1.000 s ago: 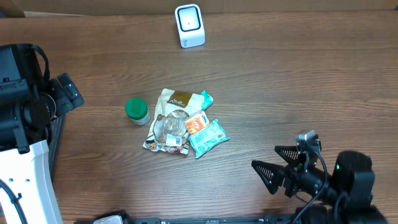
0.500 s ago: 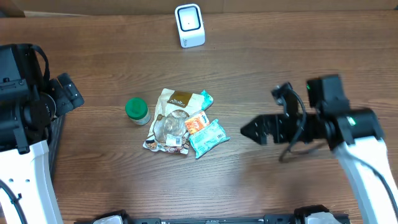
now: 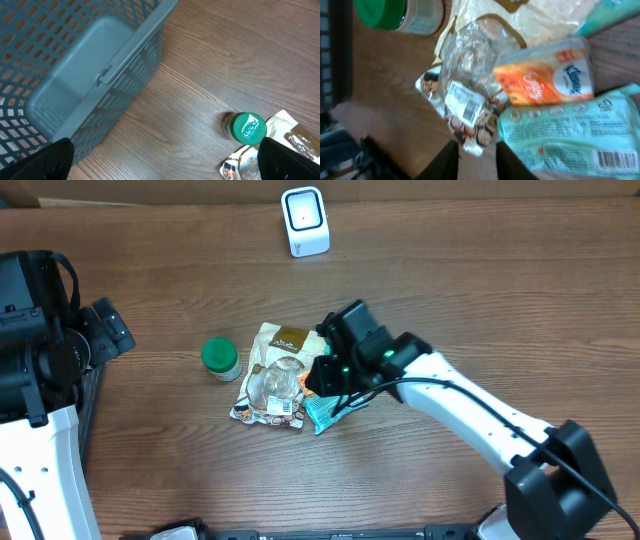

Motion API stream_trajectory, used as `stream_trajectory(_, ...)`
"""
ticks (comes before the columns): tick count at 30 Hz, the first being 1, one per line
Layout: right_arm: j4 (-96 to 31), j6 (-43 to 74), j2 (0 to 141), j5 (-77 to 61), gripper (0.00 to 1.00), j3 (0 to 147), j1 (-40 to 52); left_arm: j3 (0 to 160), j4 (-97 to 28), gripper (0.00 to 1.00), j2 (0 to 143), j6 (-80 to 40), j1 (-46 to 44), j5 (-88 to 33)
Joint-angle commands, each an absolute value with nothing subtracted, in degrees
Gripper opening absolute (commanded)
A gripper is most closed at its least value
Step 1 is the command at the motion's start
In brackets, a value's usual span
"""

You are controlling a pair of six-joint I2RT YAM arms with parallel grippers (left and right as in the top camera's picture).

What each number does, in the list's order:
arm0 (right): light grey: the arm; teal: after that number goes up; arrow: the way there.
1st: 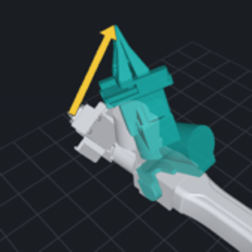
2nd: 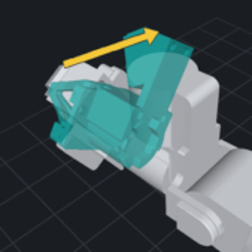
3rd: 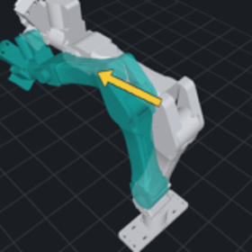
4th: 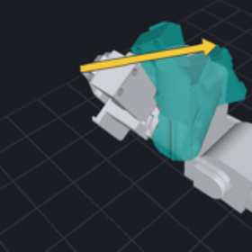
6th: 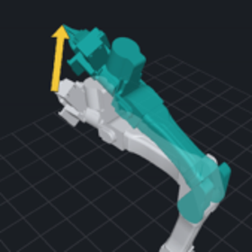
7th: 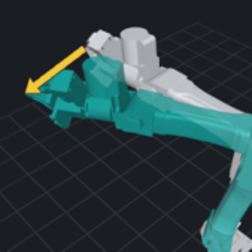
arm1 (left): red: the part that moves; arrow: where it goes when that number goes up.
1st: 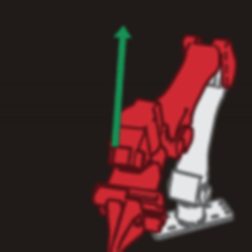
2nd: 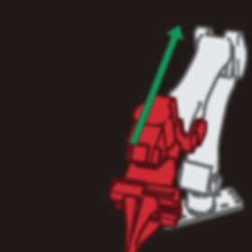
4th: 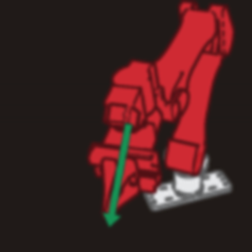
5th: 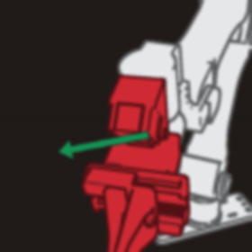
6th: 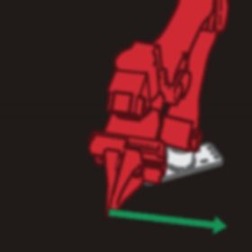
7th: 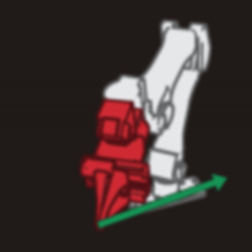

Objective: Scan the item barcode
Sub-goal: 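Move the right gripper over the teal wipes pack, then grasp the teal wipes pack with the right gripper and pull it right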

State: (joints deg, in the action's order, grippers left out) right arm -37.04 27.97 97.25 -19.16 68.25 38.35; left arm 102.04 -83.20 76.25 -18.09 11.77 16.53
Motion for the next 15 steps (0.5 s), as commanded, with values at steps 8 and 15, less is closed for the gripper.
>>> stream_trajectory(8, -29.43, 39.20, 106.83, -10.50, 0.17, 68.90, 43.11, 102.41, -83.33, 1.00, 75.68, -19.09, 12.08, 16.91)
stream_trajectory(15, -33.34, 39.22, 106.87, -10.52, 0.19, 68.58, 45.32, 102.41, -83.33, 1.00, 75.68, -19.09, 12.08, 16.91)
